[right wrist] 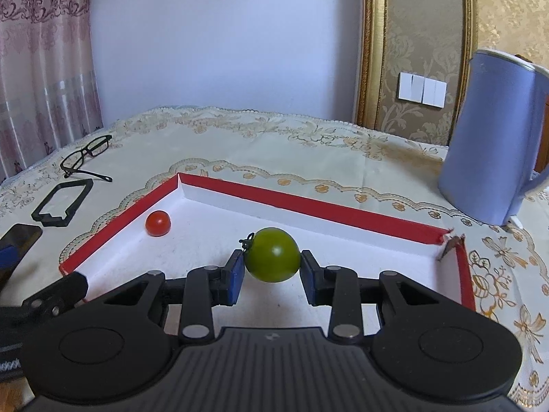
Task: Organize fruits
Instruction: 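Carry the green tomato into the red tray and open the right tool, then withdraw the right tool and move the left tool toward the wooden log piece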
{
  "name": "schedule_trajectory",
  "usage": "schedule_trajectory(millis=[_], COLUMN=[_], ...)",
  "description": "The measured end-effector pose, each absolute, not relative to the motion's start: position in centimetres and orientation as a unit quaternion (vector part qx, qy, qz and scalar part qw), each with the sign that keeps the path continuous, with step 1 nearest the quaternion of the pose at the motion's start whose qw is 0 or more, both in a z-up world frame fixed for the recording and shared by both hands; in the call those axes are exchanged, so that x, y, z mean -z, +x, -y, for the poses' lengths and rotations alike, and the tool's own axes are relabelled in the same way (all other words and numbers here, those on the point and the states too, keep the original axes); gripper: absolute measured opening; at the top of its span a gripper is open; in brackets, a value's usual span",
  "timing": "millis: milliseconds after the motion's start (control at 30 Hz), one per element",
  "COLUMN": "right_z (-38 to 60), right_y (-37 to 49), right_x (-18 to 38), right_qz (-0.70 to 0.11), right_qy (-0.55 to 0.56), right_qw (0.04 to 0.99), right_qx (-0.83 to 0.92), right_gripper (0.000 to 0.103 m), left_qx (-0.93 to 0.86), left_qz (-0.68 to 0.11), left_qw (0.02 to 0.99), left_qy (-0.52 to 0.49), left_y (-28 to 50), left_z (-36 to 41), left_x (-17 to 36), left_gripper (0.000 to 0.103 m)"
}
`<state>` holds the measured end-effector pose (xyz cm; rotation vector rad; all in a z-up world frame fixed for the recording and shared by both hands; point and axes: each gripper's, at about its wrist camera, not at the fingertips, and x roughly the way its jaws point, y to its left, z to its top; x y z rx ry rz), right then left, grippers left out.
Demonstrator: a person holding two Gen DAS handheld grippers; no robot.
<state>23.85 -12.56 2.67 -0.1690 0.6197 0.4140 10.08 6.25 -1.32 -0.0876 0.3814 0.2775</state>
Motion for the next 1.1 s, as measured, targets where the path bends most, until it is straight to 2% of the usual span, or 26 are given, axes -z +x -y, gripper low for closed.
schedule_trajectory(millis=[500, 767, 1000, 1100], right_z=[11.2, 13.8, 18.1, 20.0], right_y=[25.9, 22.2, 15.8, 12.7], right_x=[-2.6, -4.2, -6.2, -6.2], right_qz=[-0.318, -0.284, -0.215, -0.194], right_qy=[-0.086, -0.068, -0.031, -0.004], right_qw=[0.924, 0.934, 0.953, 0.958], right_qx=[-0.195, -0.205, -0.213, -0.212], right_gripper=[0.037, 0.038, 0.061, 0.063], left_qx=[-0.137, -0.141, -0.144, -0.146], left_qz=[-0.191, -0.194, -0.199, -0.200], left_qw=[0.971, 0.970, 0.968, 0.968], left_qy=[-0.045, -0.045, -0.045, -0.049], left_y=[10.1, 10.2, 10.4, 10.3], left_z=[-6.2, -6.2, -6.3, -6.4], left_x=[1.4, 1.5, 1.5, 1.5], left_gripper=[0.103, 0.103, 0.103, 0.103])
